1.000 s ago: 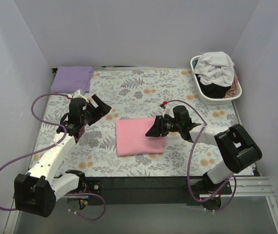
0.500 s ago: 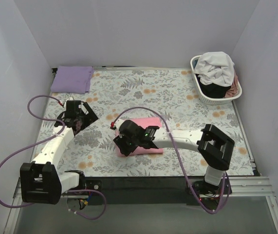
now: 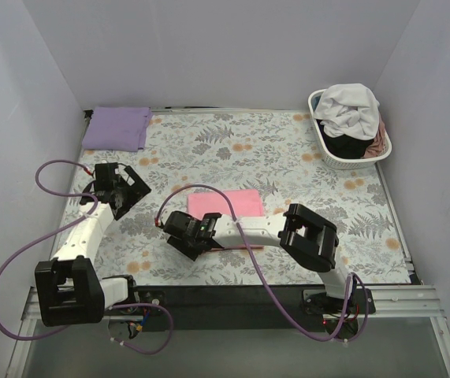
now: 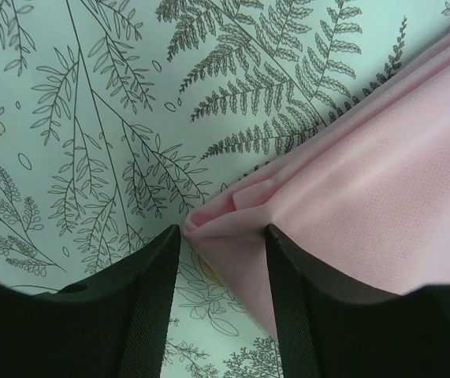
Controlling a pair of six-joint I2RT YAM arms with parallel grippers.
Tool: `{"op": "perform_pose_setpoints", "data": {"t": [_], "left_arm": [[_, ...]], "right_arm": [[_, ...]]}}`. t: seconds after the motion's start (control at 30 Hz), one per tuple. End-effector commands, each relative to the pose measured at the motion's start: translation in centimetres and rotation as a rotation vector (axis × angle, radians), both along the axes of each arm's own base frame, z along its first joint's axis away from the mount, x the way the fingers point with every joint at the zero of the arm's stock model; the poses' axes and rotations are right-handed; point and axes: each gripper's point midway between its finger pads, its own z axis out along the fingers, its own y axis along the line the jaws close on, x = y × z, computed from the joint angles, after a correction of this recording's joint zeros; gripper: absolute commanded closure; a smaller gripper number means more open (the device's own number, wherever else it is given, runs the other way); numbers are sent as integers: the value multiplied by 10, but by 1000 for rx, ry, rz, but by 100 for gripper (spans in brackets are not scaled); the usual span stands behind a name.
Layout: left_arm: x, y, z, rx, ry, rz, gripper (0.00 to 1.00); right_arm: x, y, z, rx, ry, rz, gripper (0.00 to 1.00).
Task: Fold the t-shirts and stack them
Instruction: Neatly place the folded tshirt to the corner
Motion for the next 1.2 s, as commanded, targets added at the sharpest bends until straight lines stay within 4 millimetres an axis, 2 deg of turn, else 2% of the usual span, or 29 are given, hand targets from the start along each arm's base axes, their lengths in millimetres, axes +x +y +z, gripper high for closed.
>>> {"op": "perform_pose_setpoints", "data": {"t": [0.0, 0.07, 0.1, 0.17, 0.2, 0.27, 0.3, 0.37, 0.4, 0.6, 0.73, 0.93, 1.0, 1.17], "left_arm": [[0, -6, 0, -30, -16, -37, 2], [0, -16, -2, -64, -20, -77, 2], [0, -20, -4, -82, -19, -96, 2], [-2, -32, -6, -136, -13, -138, 2], [-2, -35, -10, -160, 2, -143, 2], [-6, -45, -16, -213, 26, -161, 2], [-9, -54, -16, -267, 31, -173, 2], [-18, -64, -25, -334, 61, -178, 2], [-20, -74, -23, -398, 59, -187, 2], [-38, -108, -34, -612, 96, -189, 2], [-49, -136, -36, -700, 123, -216, 2], [-46, -152, -29, -776, 91, -155, 2], [-40, -154, -29, -769, 64, -124, 2], [-43, -169, -43, -749, 112, -119, 6]], "right_arm": [[-1, -19, -18, -113, -16, 1, 49], [-1, -27, -24, -139, -19, -7, 55], [-1, -28, -25, -143, -23, -3, 65], [2, -27, -20, -133, -37, -6, 77], [4, -25, -13, -121, -48, -4, 87], [10, -22, -3, -90, -56, -17, 95], [12, -19, 9, -53, -61, -22, 99], [18, -18, 17, -2, -62, -44, 99], [18, -16, 32, 51, -59, -48, 99], [21, -24, 55, 219, -36, -90, 99], [24, -30, 59, 253, -24, -111, 99], [22, -32, 55, 260, -7, -107, 99], [22, -31, 56, 273, -4, -105, 99], [21, -31, 60, 291, -4, -104, 99]]}}
